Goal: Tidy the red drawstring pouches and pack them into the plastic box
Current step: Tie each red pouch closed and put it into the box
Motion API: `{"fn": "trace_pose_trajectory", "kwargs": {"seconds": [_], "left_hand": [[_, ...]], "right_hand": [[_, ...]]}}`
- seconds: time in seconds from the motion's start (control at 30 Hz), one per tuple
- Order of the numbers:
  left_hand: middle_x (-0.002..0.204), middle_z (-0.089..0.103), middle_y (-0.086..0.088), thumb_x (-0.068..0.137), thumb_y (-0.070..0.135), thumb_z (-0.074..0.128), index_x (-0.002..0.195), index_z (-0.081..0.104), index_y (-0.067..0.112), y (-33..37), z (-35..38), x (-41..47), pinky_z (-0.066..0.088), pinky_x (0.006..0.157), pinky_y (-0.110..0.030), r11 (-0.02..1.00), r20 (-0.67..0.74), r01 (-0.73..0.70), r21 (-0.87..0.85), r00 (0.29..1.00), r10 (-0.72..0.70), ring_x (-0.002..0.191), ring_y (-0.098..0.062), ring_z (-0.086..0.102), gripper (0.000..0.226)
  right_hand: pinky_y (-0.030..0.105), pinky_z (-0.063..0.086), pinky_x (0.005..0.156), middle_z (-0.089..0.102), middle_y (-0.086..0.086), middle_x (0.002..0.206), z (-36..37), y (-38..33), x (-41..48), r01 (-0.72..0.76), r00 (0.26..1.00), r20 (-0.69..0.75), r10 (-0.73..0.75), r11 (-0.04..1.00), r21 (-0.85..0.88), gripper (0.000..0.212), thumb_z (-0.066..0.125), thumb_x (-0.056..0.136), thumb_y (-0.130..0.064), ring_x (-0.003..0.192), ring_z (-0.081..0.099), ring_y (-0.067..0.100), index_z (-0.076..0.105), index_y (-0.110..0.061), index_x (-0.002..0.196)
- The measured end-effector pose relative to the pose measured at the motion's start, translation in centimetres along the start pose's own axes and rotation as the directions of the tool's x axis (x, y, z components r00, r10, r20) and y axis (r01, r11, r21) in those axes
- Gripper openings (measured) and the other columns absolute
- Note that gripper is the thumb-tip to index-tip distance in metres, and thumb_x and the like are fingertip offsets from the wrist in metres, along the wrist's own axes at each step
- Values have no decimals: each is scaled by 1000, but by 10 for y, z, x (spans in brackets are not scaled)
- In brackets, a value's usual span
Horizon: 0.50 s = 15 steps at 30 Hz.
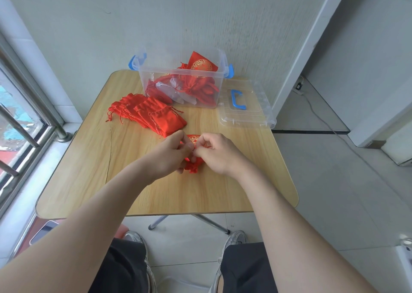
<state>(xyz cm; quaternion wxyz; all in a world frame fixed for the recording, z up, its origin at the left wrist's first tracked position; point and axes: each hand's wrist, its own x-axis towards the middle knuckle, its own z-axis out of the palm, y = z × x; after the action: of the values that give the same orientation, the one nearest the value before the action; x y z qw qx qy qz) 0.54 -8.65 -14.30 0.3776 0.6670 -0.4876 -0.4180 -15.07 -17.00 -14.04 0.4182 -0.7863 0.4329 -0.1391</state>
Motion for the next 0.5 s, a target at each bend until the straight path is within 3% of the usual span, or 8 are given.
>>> {"fn": "trace_pose_trajectory", "kwargs": {"seconds": [0.1,0.2,0.3,0.4,0.5], "left_hand": [[89,68,-11,111,15,52,99,56,8,3,-1,-1,55,62,-35,987,50,51,-150,998,-44,61,-19,55,15],[91,67,-12,107,11,60,100,64,2,3,-3,-2,61,67,-36,973,89,107,-206,992,-90,62,-20,59,12],[84,66,-12,101,8,70,103,68,-2,4,-3,-4,63,68,-33,971,77,120,-206,991,-106,62,-19,64,10],[78,67,-13,98,7,74,104,71,-5,7,-1,-4,64,66,-32,976,49,125,-180,992,-118,61,-19,67,13],[72,72,-15,98,8,73,101,71,-6,6,0,-4,67,72,-40,980,19,160,-116,987,-159,64,-24,72,15]], "right_hand": [[41,56,85,79,-8,84,0,-2,2,-63,998,4,62,991,120,14,62,79,-34,92,71,22,66,-20,76],[35,42,67,59,-8,67,-5,-4,1,-125,991,-18,132,969,214,17,68,81,-25,70,52,18,56,-22,69],[32,30,59,40,-9,57,-10,-3,-1,-204,979,31,204,939,276,22,68,84,-18,62,37,17,50,-21,71],[32,30,55,36,-8,55,-12,-4,-2,-232,973,73,220,930,283,23,66,82,-17,56,35,16,48,-22,69],[31,30,55,34,-5,59,-16,-4,-4,-212,976,95,194,949,233,18,62,82,-17,55,33,16,50,-22,70]]}}
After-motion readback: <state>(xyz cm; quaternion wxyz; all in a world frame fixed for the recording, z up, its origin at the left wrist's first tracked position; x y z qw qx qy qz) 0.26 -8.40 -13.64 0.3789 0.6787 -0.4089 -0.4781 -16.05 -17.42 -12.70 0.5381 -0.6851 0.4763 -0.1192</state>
